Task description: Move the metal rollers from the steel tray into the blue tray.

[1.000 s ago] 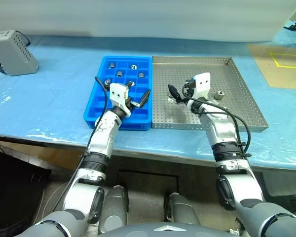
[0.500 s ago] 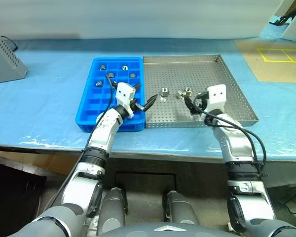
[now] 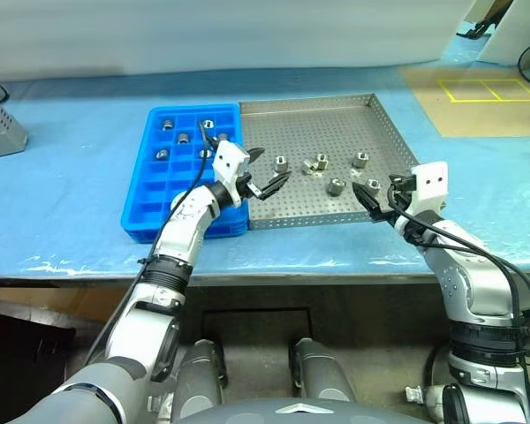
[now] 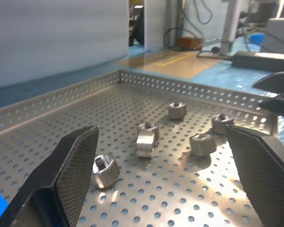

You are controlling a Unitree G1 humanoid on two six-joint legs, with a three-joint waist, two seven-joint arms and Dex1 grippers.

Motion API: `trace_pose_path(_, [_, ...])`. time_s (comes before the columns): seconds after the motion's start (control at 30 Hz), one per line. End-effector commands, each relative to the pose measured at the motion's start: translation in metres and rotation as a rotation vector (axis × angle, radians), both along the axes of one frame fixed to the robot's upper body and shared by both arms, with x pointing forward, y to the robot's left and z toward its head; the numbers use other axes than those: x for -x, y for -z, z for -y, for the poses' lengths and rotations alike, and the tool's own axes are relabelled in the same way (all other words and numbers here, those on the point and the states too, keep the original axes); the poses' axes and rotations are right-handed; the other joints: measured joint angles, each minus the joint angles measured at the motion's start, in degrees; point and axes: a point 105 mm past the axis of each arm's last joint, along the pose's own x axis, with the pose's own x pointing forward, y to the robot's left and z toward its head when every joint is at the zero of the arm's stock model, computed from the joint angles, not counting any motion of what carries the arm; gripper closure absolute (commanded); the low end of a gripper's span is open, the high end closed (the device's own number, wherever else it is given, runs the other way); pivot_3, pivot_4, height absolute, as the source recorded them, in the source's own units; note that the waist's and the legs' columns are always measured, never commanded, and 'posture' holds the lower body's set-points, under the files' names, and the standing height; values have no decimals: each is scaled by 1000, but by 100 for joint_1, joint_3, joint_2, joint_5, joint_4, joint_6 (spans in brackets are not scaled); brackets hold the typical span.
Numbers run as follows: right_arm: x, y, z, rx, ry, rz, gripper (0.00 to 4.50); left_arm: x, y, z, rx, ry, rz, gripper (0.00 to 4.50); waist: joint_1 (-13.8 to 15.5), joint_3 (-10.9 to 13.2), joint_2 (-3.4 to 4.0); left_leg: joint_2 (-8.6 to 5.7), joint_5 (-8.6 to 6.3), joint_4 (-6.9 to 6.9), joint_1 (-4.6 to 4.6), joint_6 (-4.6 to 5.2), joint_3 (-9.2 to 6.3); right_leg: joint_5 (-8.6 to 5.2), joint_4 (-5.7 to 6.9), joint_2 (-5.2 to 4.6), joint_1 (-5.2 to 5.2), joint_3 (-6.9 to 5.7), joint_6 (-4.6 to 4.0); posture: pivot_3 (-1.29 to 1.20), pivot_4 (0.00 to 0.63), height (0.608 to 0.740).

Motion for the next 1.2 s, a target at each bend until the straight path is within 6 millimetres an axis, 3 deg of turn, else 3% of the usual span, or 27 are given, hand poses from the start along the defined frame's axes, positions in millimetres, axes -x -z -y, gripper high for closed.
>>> trace_pose_path(0.03, [-2, -22, -10, 24, -69, 57, 40, 4, -9, -9, -7, 8, 33, 0, 10, 0, 0, 0, 0, 0, 0, 0, 0, 0, 0, 0, 0, 0, 0, -422, 150, 740])
trace_pose_path(0.2, [-7, -21, -21, 42, -138, 27, 40, 15, -11, -11, -29, 71, 32, 0, 63, 0, 0, -1, 0, 4, 0, 0, -1, 0, 2, -1, 4, -1, 0, -359, 150, 740])
trace_pose_path(0.53, [-18, -16, -38, 64, -195, -17, 40, 7, -3, -22, -78, -33, 32, 0, 226, 0, 1, 0, 1, 3, 1, -1, -1, 0, 4, -2, 4, -3, -1, -284, 150, 740])
trace_pose_path(0.97, [-19, -11, -46, 100, -279, -63, 40, 17, -8, -23, -57, -23, 55, 0, 370, 0, 2, 1, 1, 3, 2, -2, -2, 0, 6, -2, 5, -4, -1, -212, 150, 740])
trace_pose_path(1.2, [-27, -5, -40, 129, -236, -119, 40, 19, -6, -21, -60, -42, 50, 0, 402, 0, 2, 0, 1, 4, 2, -3, -2, 0, 6, -2, 6, -4, -1, -187, 150, 740])
